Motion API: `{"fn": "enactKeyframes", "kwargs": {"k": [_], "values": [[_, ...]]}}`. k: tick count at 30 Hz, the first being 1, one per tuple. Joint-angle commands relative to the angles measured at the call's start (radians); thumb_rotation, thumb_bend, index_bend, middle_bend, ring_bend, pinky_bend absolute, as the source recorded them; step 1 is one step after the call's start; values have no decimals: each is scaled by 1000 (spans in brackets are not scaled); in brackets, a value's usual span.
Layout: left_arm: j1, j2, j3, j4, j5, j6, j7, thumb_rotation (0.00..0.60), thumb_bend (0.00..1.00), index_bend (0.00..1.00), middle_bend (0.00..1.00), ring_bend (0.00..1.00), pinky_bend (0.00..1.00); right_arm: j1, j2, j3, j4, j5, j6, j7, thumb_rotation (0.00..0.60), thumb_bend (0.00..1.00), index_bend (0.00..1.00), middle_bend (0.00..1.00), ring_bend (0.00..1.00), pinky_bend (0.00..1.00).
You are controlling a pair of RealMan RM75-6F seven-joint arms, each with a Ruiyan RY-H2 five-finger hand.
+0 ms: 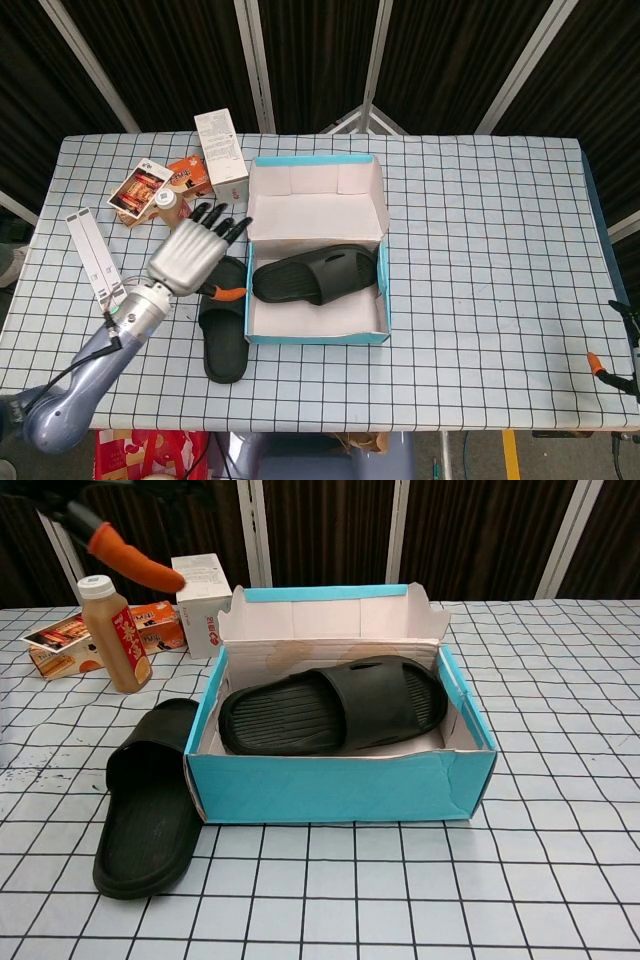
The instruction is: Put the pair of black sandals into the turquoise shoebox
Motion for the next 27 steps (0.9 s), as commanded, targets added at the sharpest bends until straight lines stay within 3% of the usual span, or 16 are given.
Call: {"fn": "enactKeyframes", "kwargs": {"k": [1,7,14,21,27], "values": [[102,73,51,19,5,-44,-161,190,244,59,201,78,127,-1,2,1,-1,1,1,2,600,318,161,200,254,193],[143,46,127,126,75,-120,-243,189,244,41,180,66,102,0,2,-1,-2,-2,-1,0,600,318,161,199,254,194],[147,2,173,207,86,-151,-250,191,241,32,175,65,101,-1,2,0,-1,3,-2,1,600,318,161,200,254,193],[138,-99,181,293,118,-167,-280,192,232,4,145,65,114,-1,6,0,-5,3,-5,1,600,317,167,200,254,193],[144,-163,182,353,152,-169,-329,191,233,0,37,65,115,-1,9,0,1,12,-16,11,600,318,179,200,257,194]]}}
